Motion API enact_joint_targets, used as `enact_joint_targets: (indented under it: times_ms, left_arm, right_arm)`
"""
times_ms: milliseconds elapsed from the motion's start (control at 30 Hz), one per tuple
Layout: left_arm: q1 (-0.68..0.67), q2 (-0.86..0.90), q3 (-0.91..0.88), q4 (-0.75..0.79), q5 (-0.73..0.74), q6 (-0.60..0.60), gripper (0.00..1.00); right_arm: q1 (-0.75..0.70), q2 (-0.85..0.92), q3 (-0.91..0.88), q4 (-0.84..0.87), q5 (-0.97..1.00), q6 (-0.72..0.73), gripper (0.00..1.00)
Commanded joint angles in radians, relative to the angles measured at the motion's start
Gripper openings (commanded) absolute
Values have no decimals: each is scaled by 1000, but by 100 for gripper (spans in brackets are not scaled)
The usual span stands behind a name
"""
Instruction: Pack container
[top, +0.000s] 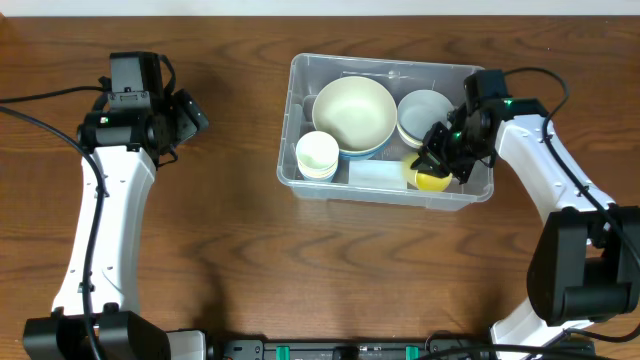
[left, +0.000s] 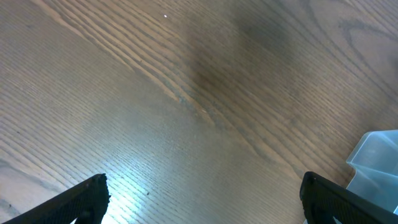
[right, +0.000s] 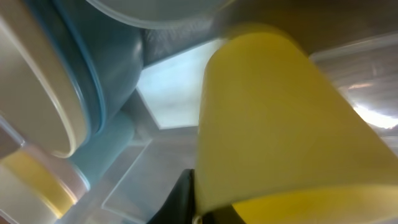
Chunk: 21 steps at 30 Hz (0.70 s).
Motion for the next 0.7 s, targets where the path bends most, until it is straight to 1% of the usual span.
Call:
enact_joint_targets:
  times_ms: [0,233,433,667]
  left_arm:
    - [5,-16,21,-4,-2,-13,98]
    - [5,-16,21,-4,-2,-13,98]
    - [5,-16,21,-4,-2,-13,98]
    - [5,-16,21,-4,-2,-13,98]
  right_arm:
    - [-2,39,-35,-20,149,25,1]
    - [-2,39,-35,-19,175,25,1]
    - [2,39,-33,-23,254,3,1]
    - [6,38,39,-70,340,-37,1]
